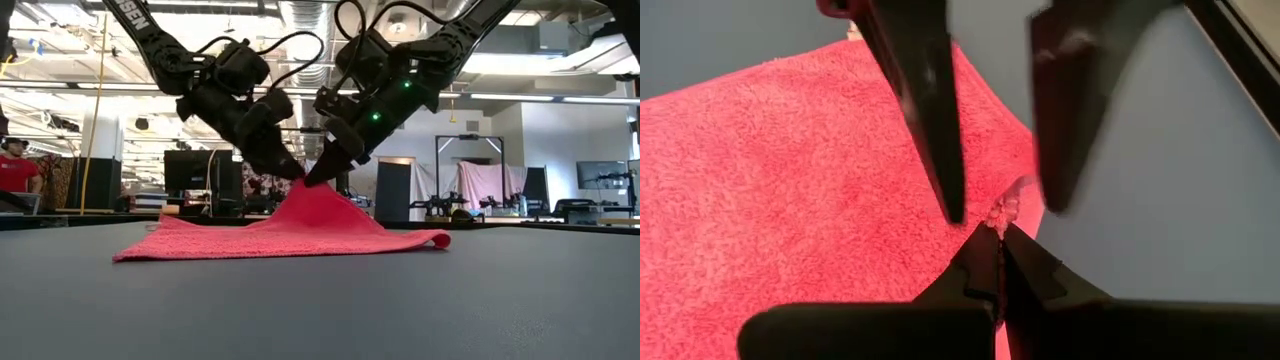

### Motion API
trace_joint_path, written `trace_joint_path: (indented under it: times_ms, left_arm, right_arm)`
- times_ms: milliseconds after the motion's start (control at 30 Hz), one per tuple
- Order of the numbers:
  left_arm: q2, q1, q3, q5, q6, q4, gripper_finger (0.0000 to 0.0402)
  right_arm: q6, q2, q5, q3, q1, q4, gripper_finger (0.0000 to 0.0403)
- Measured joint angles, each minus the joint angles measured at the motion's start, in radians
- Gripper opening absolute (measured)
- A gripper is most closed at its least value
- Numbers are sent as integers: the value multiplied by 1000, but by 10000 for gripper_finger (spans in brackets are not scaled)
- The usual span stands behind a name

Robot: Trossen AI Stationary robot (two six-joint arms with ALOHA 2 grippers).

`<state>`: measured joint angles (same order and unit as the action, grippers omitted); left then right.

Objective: Roll towel
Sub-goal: Fold the microfiber towel

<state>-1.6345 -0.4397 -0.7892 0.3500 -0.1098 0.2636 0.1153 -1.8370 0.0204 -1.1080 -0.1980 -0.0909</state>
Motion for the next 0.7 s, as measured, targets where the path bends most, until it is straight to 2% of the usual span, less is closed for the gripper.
trace_joint_path:
  times_ms: [267, 400, 567, 700]
  left_arm:
    - [-3, -1, -3, 29, 16, -22, 141]
    - [-3, -1, -3, 24, 17, -34, 97]
    - [-3, -1, -3, 37, 17, -30, 17]
    - [-3, 0, -3, 39, 17, -26, 2]
  right_arm:
    - [2, 0, 0, 0, 3, 0, 22]
    - [14, 4, 0, 0, 6, 0, 22]
    - [25, 10, 2, 0, 9, 5, 28]
    - [25, 13, 6, 0, 13, 12, 50]
